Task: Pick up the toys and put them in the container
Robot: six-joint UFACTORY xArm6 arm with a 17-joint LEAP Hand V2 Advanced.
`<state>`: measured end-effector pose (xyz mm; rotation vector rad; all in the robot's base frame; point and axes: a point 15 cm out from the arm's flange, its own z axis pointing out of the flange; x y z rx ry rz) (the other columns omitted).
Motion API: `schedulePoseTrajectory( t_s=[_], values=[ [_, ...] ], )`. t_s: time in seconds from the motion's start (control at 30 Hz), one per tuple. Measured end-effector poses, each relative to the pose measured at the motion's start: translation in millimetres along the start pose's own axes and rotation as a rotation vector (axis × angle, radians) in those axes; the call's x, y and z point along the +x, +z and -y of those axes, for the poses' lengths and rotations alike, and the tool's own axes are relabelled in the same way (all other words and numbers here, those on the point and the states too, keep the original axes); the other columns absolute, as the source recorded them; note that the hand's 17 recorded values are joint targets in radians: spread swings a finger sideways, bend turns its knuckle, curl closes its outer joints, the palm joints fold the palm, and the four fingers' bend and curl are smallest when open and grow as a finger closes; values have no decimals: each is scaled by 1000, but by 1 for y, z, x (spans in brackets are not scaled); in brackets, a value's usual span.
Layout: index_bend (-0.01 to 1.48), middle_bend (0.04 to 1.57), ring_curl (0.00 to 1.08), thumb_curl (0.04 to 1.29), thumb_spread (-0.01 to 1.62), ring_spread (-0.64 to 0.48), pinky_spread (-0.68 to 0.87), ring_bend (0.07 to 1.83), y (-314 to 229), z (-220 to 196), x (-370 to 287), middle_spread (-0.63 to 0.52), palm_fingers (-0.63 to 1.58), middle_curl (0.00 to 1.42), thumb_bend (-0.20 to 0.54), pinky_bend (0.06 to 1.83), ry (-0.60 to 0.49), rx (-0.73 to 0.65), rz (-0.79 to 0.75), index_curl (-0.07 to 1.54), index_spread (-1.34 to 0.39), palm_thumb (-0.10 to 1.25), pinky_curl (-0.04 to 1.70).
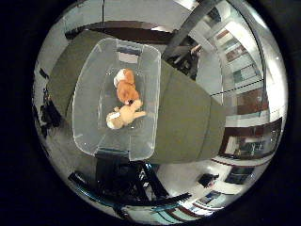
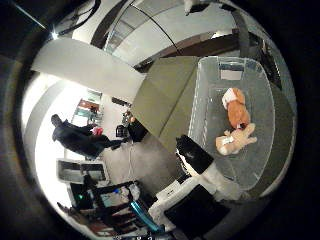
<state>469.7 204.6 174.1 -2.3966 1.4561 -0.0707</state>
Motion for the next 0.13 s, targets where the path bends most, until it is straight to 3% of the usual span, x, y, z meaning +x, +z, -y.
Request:
schedulePoseTrajectory(
  t_s=[0.13],
  values=[
    [181, 182, 268, 379, 1115, 158, 345, 301, -3, 0, 8, 25, 101, 308, -21, 470, 6, 5, -6, 340, -350, 656, 261]
  ],
)
